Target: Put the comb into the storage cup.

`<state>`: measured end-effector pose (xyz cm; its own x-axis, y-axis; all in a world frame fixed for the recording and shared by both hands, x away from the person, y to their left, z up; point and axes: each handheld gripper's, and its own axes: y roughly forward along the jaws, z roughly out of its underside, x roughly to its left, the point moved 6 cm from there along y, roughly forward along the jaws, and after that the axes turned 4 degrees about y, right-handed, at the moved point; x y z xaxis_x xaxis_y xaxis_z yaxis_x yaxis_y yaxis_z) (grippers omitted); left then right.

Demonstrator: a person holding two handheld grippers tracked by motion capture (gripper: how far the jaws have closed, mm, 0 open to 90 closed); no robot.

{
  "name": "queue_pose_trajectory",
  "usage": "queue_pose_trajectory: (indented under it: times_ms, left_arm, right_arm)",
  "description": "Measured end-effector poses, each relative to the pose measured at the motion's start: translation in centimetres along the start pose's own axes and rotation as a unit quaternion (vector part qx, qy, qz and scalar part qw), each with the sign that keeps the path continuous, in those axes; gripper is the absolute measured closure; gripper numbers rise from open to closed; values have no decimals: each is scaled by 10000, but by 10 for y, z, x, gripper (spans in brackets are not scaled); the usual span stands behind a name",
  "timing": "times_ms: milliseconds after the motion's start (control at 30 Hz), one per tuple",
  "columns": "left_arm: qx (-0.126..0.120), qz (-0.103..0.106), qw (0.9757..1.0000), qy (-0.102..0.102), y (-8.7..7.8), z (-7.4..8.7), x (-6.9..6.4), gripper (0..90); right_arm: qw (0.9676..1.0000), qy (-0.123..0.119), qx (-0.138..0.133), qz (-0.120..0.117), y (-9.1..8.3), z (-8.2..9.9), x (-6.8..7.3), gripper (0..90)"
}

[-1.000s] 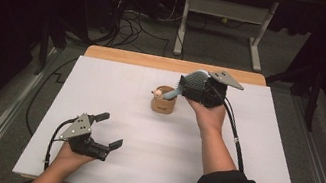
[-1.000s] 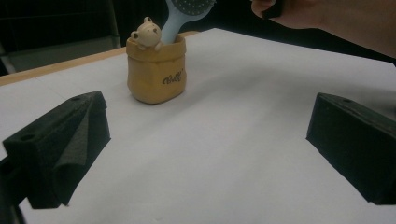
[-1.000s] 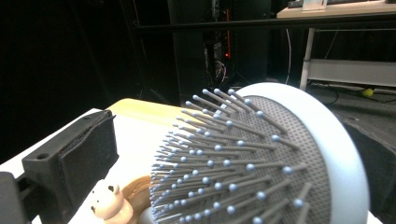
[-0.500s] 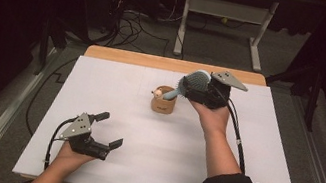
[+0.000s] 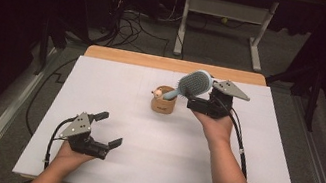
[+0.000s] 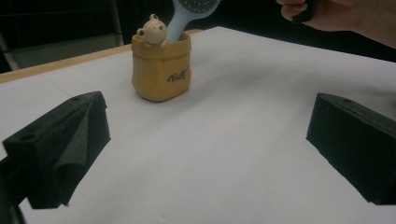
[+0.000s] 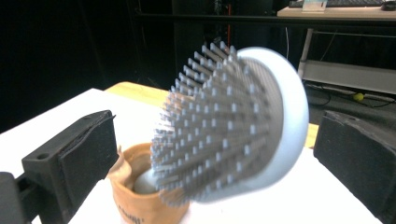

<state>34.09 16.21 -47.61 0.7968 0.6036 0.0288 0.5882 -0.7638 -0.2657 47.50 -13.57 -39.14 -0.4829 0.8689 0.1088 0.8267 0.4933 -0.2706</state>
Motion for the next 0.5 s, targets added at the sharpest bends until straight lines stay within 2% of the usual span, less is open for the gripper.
queue_pose_trajectory:
  times_ms: [300,500]
  left_arm:
    - [27,-26,10000,-13,1,1,1,5]
    - [42,-51,10000,-21,1,1,3,5]
  right_arm:
    - [9998,-40,202,13,-11,34,-5,5]
    - [9996,-19,274,-44,-28,61,-7,5]
